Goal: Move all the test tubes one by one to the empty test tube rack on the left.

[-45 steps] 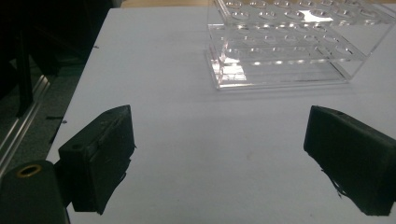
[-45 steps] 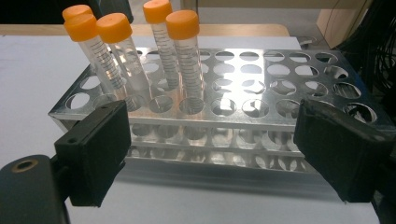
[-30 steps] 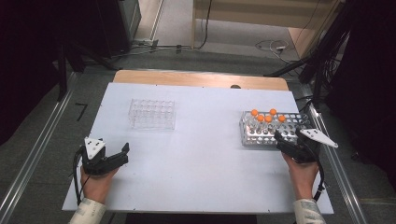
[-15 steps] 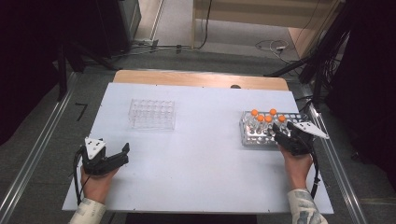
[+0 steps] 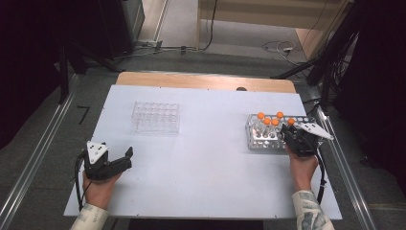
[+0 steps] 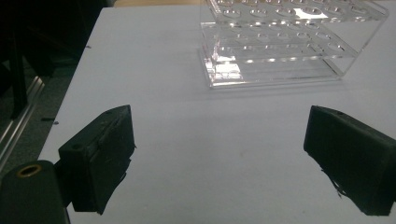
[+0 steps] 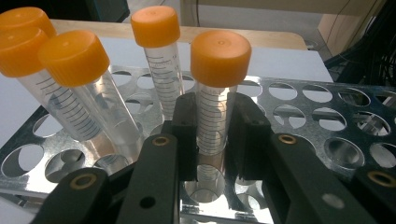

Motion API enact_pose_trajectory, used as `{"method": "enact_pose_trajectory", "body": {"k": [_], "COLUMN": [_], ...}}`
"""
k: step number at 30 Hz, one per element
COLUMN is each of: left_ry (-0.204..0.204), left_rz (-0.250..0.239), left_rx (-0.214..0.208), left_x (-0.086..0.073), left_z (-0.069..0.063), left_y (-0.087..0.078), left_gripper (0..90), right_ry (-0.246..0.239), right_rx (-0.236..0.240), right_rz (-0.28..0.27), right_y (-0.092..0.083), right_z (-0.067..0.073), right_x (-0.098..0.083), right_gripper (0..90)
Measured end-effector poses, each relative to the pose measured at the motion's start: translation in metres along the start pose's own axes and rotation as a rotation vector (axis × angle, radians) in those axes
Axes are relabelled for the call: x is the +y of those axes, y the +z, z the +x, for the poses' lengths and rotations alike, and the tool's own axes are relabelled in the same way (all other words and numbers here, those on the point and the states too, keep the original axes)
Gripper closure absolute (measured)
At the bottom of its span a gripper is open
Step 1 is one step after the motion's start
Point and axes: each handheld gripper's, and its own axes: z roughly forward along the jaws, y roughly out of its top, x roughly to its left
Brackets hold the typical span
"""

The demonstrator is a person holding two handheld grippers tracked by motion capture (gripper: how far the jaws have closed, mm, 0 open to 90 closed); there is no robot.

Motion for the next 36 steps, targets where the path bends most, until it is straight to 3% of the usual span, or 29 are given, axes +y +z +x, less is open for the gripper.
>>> {"method": "enact_pose_trajectory", "body": {"k": [10,25,36], "left_ry": [0.007,0.021,0.025], "left_rz": [0.007,0.008,0.008], "left_rx": [-0.004,-0.006,-0.033], "left_x": [0.000,0.000,0.001], "left_z": [-0.001,-0.004,-0.008], "left_y": [0.000,0.001,0.002], "left_gripper": [9.3,7.6,7.7], "right_ry": [-0.002,0.014,0.011], "right_rx": [-0.009,-0.003,0.015], "right_rz": [-0.037,-0.146,-0.157], "right_y": [-0.008,-0.033,-0.054], "right_z": [0.001,0.004,0.005], "right_x": [0.005,0.021,0.021], "right_gripper": [71.5,71.8,71.8]}}
